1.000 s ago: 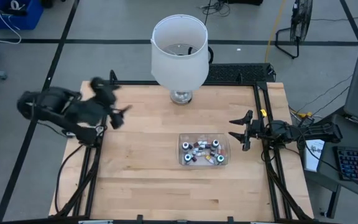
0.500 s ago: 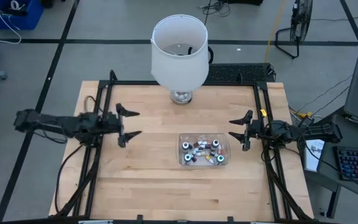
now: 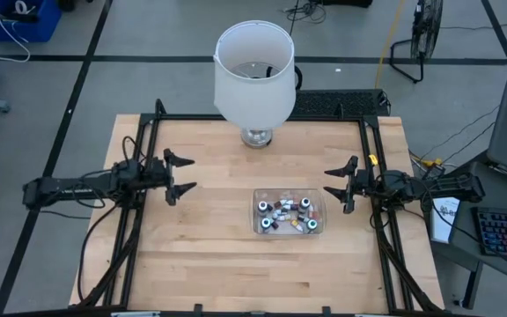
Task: Pick & Place food coloring
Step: Return to Home Position
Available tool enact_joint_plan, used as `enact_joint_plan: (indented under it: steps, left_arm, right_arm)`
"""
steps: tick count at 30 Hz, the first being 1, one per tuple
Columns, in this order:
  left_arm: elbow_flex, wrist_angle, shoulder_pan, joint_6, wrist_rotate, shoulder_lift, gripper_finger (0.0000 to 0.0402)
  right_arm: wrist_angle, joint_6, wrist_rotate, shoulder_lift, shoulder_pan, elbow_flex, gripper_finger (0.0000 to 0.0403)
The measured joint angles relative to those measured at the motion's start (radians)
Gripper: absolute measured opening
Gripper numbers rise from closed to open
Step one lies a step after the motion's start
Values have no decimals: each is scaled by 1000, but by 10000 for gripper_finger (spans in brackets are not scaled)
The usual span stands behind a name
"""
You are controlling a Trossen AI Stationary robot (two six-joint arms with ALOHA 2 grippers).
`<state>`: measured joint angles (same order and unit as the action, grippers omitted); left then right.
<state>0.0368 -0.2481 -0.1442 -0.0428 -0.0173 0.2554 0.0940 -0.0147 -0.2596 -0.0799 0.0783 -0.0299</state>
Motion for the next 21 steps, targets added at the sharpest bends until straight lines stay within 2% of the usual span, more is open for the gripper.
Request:
enact_joint_plan:
  steps: [7,11,21]
  left_arm:
    - [-26,120,-21,-21,-75,-105,379]
    - [-26,171,-21,-47,-85,-109,379]
    - [-26,174,-21,-66,-86,-104,379]
  right_arm:
    - [0,0,0,0,0,0,238]
    - [0,0,0,0,0,0,238]
    - [0,0,0,0,0,0,238]
